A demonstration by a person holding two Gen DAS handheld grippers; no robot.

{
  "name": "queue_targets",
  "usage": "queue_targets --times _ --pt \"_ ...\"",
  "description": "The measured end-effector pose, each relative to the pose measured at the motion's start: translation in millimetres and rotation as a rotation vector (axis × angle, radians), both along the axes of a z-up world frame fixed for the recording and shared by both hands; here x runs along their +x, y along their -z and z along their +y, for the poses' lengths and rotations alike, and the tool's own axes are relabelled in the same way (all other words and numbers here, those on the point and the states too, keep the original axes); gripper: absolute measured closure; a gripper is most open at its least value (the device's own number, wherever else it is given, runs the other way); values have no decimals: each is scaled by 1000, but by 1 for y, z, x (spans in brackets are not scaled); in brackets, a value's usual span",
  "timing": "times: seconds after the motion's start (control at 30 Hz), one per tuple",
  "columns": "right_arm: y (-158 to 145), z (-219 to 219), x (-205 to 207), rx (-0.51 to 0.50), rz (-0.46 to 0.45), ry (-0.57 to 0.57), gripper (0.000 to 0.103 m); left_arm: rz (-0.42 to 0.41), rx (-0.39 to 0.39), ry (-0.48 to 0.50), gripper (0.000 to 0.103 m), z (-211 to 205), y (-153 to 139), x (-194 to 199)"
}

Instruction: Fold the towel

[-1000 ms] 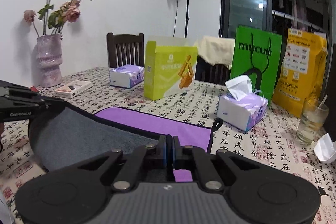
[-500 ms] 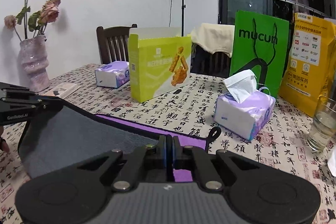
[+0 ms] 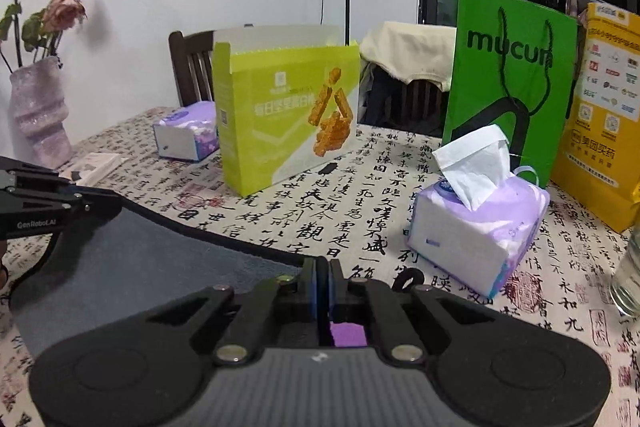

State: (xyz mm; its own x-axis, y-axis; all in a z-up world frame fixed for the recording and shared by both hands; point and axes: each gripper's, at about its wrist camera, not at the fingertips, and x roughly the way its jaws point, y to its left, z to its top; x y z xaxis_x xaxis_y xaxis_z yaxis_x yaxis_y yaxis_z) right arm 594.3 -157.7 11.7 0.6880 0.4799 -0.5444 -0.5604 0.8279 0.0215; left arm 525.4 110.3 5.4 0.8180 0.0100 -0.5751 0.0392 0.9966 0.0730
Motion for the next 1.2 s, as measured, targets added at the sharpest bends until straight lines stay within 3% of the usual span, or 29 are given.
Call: queue_targets --times 0.23,0.57,0.67,0.7,0.77,0.83,0.97,1.1,1.2 --pt "20 10 31 -20 63 10 98 88 -14 4 96 7 17 28" --pt "40 11 46 -32 101 14 96 119 -23 2 94 15 26 40" --pt "41 11 48 -38 101 15 92 123 -8 -9 81 16 27 41" --pt "41 11 48 -36 104 13 91 124 -8 -16 74 17 27 41" --pt "40 10 50 -41 101 25 78 129 -15 -38 56 21 25 40" --pt "38 8 50 -42 99 41 72 137 -30 -48 51 25 23 38" --pt "34 3 48 -34 103 58 69 124 -34 -61 33 28 13 27" --pt "24 -1 37 -26 88 59 59 100 -26 -51 30 25 1 9" --pt "13 -4 26 -10 72 65 43 81 -23 -48 29 22 -10 -7"
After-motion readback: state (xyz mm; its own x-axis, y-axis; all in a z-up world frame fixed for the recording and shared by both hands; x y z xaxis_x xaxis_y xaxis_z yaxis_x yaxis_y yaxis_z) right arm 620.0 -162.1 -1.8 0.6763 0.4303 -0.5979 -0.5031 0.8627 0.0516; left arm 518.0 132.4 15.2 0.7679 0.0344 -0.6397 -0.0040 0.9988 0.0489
